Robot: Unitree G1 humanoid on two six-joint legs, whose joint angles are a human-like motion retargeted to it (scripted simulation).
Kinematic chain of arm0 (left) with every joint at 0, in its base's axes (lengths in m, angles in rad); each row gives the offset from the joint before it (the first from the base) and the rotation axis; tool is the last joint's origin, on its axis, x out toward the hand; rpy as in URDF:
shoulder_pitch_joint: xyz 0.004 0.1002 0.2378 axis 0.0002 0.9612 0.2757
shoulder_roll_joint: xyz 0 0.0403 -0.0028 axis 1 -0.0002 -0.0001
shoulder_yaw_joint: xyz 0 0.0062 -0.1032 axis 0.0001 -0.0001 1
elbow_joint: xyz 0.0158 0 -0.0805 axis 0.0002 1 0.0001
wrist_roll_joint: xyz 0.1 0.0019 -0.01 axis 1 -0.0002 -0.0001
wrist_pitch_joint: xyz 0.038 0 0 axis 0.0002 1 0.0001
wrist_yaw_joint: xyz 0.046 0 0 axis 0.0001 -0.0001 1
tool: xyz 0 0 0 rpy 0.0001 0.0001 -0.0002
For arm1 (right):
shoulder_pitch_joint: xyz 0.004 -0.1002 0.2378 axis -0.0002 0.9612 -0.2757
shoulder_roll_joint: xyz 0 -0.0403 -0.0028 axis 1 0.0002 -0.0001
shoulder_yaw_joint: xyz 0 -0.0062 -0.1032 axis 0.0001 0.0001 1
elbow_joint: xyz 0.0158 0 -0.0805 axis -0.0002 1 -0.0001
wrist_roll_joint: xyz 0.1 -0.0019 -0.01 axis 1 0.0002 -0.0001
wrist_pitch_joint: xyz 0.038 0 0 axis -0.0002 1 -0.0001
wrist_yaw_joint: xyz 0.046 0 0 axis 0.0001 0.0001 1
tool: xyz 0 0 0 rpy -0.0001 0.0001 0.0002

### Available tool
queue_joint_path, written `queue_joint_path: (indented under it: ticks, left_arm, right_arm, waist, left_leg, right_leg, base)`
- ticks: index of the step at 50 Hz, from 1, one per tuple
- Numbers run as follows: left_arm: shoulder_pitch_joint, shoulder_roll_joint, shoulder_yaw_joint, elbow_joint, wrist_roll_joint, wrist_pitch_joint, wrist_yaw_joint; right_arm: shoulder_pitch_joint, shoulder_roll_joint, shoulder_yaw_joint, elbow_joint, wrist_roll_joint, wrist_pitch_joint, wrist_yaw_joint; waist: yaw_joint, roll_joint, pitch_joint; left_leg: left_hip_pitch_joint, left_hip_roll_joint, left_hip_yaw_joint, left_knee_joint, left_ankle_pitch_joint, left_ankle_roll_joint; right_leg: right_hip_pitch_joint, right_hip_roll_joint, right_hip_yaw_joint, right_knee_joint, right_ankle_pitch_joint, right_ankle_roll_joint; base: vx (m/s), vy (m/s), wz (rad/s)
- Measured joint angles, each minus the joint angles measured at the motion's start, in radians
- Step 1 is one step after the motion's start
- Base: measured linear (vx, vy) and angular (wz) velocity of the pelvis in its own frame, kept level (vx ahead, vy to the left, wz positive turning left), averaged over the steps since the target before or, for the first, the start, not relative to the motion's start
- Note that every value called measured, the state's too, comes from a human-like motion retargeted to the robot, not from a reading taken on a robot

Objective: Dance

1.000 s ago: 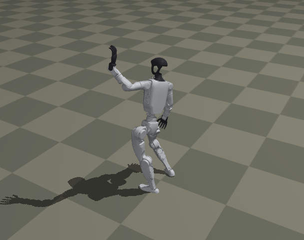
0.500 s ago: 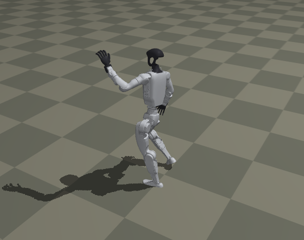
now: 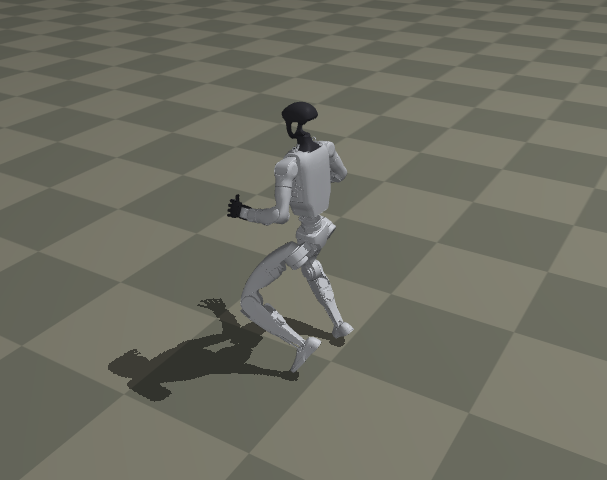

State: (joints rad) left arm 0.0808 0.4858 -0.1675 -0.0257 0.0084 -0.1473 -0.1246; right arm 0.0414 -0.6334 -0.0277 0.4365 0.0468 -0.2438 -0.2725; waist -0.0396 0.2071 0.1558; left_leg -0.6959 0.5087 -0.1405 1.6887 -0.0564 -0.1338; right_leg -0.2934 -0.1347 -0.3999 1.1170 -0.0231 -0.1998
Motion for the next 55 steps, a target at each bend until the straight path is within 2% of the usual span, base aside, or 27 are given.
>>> queue_joint_path:
  ticks: [3, 6, 9, 12, 17, 20, 25, 32, 38, 44, 50, 53, 55]
  left_arm:
    - [0.015, -0.044, 0.005, 0.098, 0.077, 0.01, 0.029]
    - [-0.003, -0.061, -0.004, 0.202, 0.165, 0.012, 0.081]
    - [-0.052, -0.061, -0.039, 0.328, 0.248, 0.008, 0.147]
    - [-0.129, -0.049, -0.102, 0.462, 0.318, 0.001, 0.208]
    - [-0.257, -0.034, -0.26, 0.679, 0.402, -0.02, 0.241]
    - [-0.307, -0.045, -0.36, 0.786, 0.457, -0.027, 0.238]
    - [-0.34, -0.084, -0.502, 0.897, 0.549, -0.036, 0.22]
    - [-0.361, -0.13, -0.605, 0.964, 0.614, -0.041, 0.224]
    - [-0.362, -0.148, -0.59, 0.983, 0.587, -0.038, 0.286]
    - [-0.339, -0.142, -0.524, 0.982, 0.484, -0.033, 0.362]
    - [-0.311, -0.129, -0.467, 0.898, 0.332, -0.032, 0.353]
    - [-0.286, -0.109, -0.436, 0.786, 0.246, -0.032, 0.315]
    - [-0.263, -0.083, -0.408, 0.685, 0.194, -0.034, 0.294]
  right_arm:
    - [0.043, 0.023, -0.058, 0.047, 0.011, -0.018, -0.047]
    - [0.078, 0.05, -0.078, 0.123, 0.012, -0.025, -0.071]
    - [0.106, 0.08, -0.052, 0.188, 0.014, -0.032, -0.072]
    - [0.135, 0.112, 0.006, 0.217, 0.02, -0.047, -0.052]
    - [0.178, 0.146, 0.137, 0.208, 0.033, -0.078, 0.02]
    - [0.188, 0.146, 0.213, 0.195, 0.035, -0.087, 0.071]
    - [0.177, 0.142, 0.302, 0.191, 0.043, -0.083, 0.132]
    - [0.161, 0.149, 0.304, 0.212, 0.06, -0.067, 0.14]
    - [0.171, 0.133, 0.222, 0.193, 0.083, -0.075, 0.077]
    - [0.185, 0.106, 0.117, 0.161, 0.125, -0.092, -0.018]
    - [0.161, 0.085, 0.076, 0.053, 0.193, -0.097, -0.052]
    - [0.088, 0.086, 0.097, -0.095, 0.246, -0.112, -0.064]
    - [0.005, 0.094, 0.129, -0.246, 0.286, -0.138, -0.076]
  waist:
    - [0.019, -0.005, 0.002]
    - [0.022, -0.023, -0.008]
    - [0.02, -0.047, -0.029]
    - [0.025, -0.078, -0.052]
    - [0.0, -0.124, -0.122]
    - [-0.051, -0.141, -0.182]
    - [-0.149, -0.164, -0.248]
    - [-0.225, -0.188, -0.252]
    - [-0.247, -0.19, -0.238]
    - [-0.201, -0.166, -0.22]
    - [-0.099, -0.142, -0.176]
    - [-0.038, -0.115, -0.135]
    - [0.0, -0.094, -0.105]
  left_leg:
    - [-0.197, -0.122, -0.001, 0.195, 0.197, -0.078]
    - [-0.362, -0.21, 0.099, 0.29, 0.33, -0.124]
    - [-0.449, -0.216, 0.209, 0.233, 0.417, -0.128]
    - [-0.432, -0.19, 0.263, 0.039, 0.474, -0.128]
    - [-0.283, -0.151, 0.275, -0.413, 0.511, -0.128]
    - [-0.201, -0.168, 0.312, -0.615, 0.519, -0.128]
    - [-0.095, -0.245, 0.357, -0.762, 0.487, -0.128]
    - [-0.016, -0.314, 0.377, -0.814, 0.425, -0.128]
    - [-0.049, -0.318, 0.362, -0.785, 0.415, -0.128]
    - [-0.172, -0.265, 0.288, -0.681, 0.394, -0.128]
    - [-0.318, -0.143, 0.155, -0.506, 0.361, -0.128]
    - [-0.371, -0.071, 0.085, -0.415, 0.352, -0.128]
    - [-0.389, -0.06, 0.065, -0.369, 0.343, -0.128]
  right_leg:
    - [-0.002, -0.014, -0.007, 0.013, -0.063, -0.019]
    - [0.016, -0.074, -0.049, 0.028, -0.132, -0.022]
    - [0.04, -0.133, -0.1, 0.031, -0.193, -0.012]
    - [0.053, -0.175, -0.127, 0.013, -0.228, 0.005]
    - [0.039, -0.21, -0.132, -0.05, -0.18, 0.027]
    - [0.009, -0.241, -0.126, -0.064, -0.127, 0.043]
    - [-0.039, -0.307, -0.072, -0.035, -0.077, 0.075]
    - [-0.04, -0.337, -0.003, 0.002, -0.034, 0.114]
    - [-0.035, -0.293, 0.015, -0.001, 0.013, 0.134]
    - [-0.031, -0.168, -0.012, -0.057, 0.039, 0.137]
    - [-0.022, -0.04, -0.074, -0.11, 0.056, 0.099]
    - [-0.016, 0.029, -0.094, -0.13, 0.103, 0.075]
    - [-0.018, 0.059, -0.098, -0.136, 0.148, 0.065]
  base:
    - [0.0, -0.21, 0.44]
    - [0.01, -0.12, 0.88]
    - [0.04, -0.09, 0.85]
    - [0.07, -0.07, 0.42]
    - [0.1, -0.07, 0.34]
    - [0.07, 0.0, 0.62]
    - [0.05, 0.04, 0.59]
    - [0.01, 0.06, 0.45]
    - [-0.04, 0.02, 0.58]
    - [-0.1, -0.03, 0.53]
    - [-0.11, -0.24, 0.6]
    - [-0.11, -0.3, 0.7]
    - [-0.13, -0.18, 0.87]
